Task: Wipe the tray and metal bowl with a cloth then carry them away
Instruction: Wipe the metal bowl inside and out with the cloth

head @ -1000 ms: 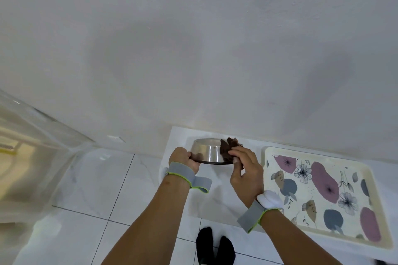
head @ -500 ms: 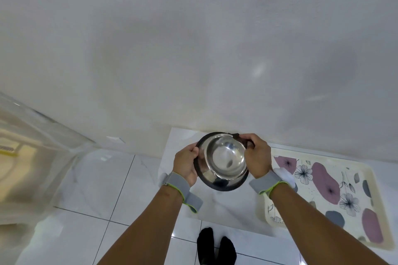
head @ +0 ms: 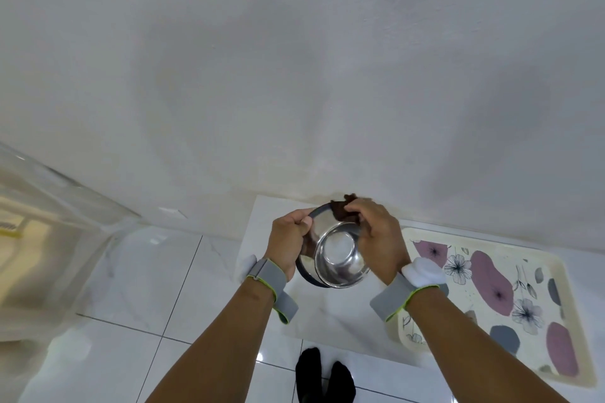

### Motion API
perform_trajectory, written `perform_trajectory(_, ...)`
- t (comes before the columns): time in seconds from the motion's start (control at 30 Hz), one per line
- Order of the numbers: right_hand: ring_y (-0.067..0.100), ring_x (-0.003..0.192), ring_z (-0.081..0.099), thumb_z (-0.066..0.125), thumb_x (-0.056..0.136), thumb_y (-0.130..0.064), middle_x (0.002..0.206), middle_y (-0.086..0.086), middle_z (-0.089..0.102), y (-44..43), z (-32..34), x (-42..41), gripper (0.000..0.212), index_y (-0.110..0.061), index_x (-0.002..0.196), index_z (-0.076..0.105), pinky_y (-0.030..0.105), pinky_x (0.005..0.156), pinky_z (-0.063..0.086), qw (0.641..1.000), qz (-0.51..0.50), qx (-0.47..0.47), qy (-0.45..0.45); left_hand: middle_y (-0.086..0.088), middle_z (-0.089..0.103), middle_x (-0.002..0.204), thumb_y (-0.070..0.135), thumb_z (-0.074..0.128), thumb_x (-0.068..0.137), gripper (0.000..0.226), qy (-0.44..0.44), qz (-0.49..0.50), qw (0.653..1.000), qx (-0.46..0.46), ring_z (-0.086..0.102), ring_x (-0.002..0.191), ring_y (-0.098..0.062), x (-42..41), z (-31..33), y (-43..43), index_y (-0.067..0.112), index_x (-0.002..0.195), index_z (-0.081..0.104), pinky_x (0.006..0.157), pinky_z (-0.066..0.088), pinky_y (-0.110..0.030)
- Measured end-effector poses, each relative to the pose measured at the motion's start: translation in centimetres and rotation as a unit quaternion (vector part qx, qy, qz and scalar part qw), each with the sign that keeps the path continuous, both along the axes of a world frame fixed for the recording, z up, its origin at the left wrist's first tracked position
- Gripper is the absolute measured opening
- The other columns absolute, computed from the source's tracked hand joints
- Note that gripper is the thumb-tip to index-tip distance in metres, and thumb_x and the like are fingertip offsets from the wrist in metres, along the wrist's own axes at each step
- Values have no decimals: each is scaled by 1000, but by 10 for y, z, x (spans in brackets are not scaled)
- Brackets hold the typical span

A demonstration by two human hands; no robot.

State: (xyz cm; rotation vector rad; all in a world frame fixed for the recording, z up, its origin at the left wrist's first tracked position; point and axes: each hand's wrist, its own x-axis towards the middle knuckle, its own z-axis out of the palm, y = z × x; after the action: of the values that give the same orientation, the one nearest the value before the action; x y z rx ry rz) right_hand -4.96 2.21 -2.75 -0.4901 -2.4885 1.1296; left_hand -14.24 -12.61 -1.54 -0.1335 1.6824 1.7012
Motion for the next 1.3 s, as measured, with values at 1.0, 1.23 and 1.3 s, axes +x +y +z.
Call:
perform_trajectory(1.0,32,64,66,47,72,-8,80,15,73,-36,-40,24,27,-15,87,69,35,59,55,816,-356,-419,-178,-4,73,93,-5,49,90,38,243,-77,966,-52,67,69,-13,18,15,-10,22,110,66,69,58,-30)
perform_trajectory(1.23,28,97,61,57,84,-2,105,15,66,-14,-17,17,24,-7,106,65,24,84,42,924,-352,-145,-37,-3,73,101,-9,51,73,60,554,-281,768,-157,68,87,-24,42,-21,-13,17,125,63,74,58,-33)
perform_trajectory(1.3,29,97,60,57,85,0,106,17,64,-10,-18,19,25,-5,108,66,18,82,37,947,-312,-72,-32,-3,71,83,-10,60,62,64,599,-323,711,-177,64,66,-25,49,-33,-16,14,122,64,53,55,-31)
